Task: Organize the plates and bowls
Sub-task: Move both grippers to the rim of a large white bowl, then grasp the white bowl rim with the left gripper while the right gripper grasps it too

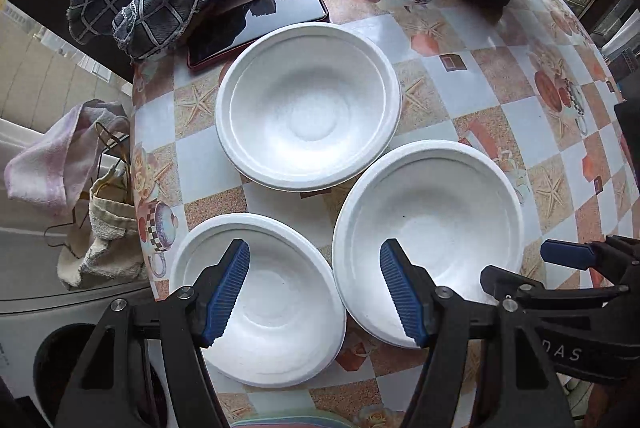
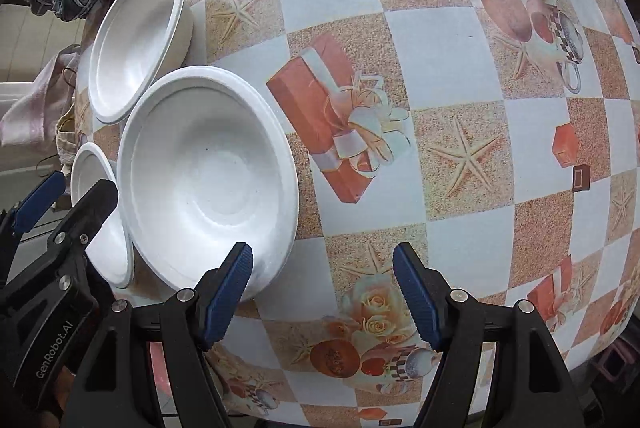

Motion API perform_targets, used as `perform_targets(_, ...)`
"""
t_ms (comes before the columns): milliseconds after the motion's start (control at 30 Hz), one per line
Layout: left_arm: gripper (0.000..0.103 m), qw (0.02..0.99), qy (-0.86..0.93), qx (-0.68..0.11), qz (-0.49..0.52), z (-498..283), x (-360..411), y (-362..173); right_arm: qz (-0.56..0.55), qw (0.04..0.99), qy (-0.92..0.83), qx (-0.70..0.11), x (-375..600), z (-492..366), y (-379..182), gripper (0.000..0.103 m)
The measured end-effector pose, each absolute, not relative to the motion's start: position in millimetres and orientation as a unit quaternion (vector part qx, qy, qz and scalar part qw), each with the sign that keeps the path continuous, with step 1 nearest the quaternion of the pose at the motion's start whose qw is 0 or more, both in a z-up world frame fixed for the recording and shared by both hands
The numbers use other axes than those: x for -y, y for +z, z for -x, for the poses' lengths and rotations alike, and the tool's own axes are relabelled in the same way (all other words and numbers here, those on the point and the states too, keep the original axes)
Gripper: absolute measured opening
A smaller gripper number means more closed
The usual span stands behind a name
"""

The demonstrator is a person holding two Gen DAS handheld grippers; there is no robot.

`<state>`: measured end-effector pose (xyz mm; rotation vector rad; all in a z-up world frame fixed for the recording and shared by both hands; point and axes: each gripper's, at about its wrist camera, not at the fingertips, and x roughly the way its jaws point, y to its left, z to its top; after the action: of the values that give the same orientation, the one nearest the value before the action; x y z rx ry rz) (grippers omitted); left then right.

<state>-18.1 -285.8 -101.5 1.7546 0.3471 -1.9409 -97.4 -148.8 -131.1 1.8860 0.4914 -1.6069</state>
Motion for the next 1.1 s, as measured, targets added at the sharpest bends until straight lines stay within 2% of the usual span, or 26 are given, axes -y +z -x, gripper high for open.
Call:
perform_targets(200,0.069,0.231,-0.687,-0.132,-0.676,30.1,289.0,-127.2,-0.709,0.321,-0.599,-0.188,167.1,101.8,-143.6,0.071)
perform_targets(267,0.067,0.219,-0.684,-0.133,-0.683,32.5,284.4,-131.3,-0.716,0.329,-0.590,-0.177,170.0,104.2,-150.0,0.052)
perform_targets(300,0.062,0.214,-0.682,-0.129,-0.688,34.2,281.4,-133.2,-0.720,0.332,-0.584,-0.174,171.4,104.0,-153.0,0.041)
perform_targets(400,0.038,0.200,-0.669,-0.129,-0.704,38.6,272.3,-141.7,-0.725,0.339,-0.575,-0.173,169.1,102.9,-159.2,0.027)
perform_targets(433,0.031,0.195,-0.667,-0.133,-0.706,39.6,269.2,-143.5,-0.726,0.342,-0.572,-0.168,168.2,100.8,-161.7,0.027)
perform_targets(467,0.029,0.191,-0.666,-0.132,-0.709,40.9,264.5,-145.3,-0.727,0.344,-0.570,-0.166,167.3,99.7,-162.6,0.027)
perform_targets(733,0.029,0.171,-0.676,-0.105,-0.709,42.1,223.4,-139.6,-0.729,0.343,-0.566,-0.173,142.3,92.0,-162.9,0.027)
perform_targets(1100,0.029,0.113,-0.679,-0.082,-0.721,26.9,120.1,-143.8,-0.740,0.320,-0.563,-0.182,74.9,63.4,-168.9,0.027)
